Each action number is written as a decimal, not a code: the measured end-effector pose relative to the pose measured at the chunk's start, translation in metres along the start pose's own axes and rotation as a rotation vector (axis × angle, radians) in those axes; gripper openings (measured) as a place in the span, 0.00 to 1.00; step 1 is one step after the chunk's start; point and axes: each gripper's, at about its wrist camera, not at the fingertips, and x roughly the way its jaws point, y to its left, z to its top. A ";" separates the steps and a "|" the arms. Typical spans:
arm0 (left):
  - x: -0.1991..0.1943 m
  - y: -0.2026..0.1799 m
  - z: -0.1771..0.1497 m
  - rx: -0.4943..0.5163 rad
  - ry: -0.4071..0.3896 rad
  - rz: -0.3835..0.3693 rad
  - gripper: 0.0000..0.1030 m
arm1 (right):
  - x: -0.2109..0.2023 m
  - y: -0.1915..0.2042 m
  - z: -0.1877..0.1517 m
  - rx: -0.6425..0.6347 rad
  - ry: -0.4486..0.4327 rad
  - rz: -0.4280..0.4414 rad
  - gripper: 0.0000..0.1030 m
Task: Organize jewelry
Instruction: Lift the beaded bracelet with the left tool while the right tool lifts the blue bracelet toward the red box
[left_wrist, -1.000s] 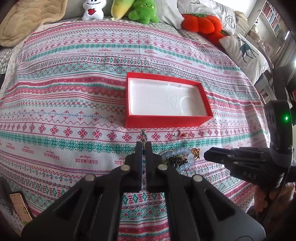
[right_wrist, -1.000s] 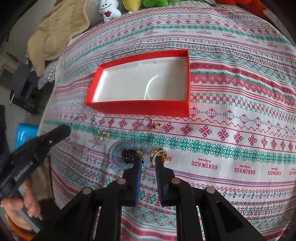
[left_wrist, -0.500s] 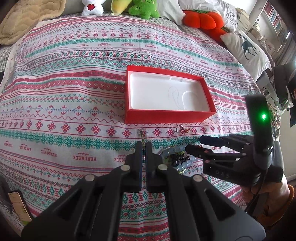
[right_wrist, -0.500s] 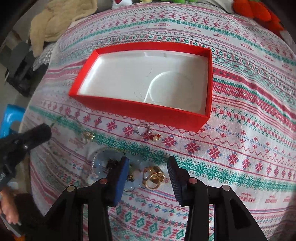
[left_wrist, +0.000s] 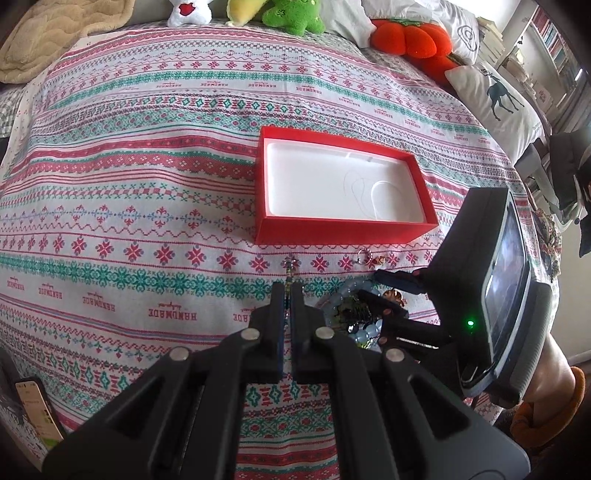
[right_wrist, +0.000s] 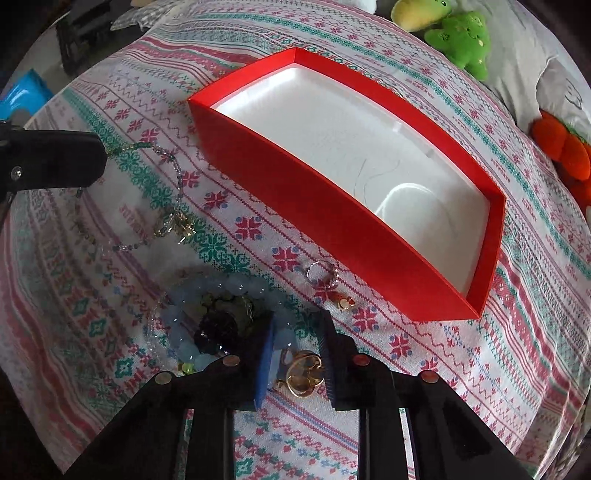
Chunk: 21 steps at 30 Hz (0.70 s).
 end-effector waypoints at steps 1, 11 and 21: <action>0.000 0.001 0.001 -0.002 0.000 -0.001 0.03 | 0.000 -0.001 0.001 0.008 -0.001 0.005 0.17; -0.016 0.003 0.002 -0.011 -0.032 -0.025 0.03 | -0.060 -0.020 -0.004 0.147 -0.118 0.177 0.11; -0.028 -0.002 0.005 -0.015 -0.071 -0.056 0.03 | -0.101 -0.027 -0.005 0.216 -0.219 0.247 0.11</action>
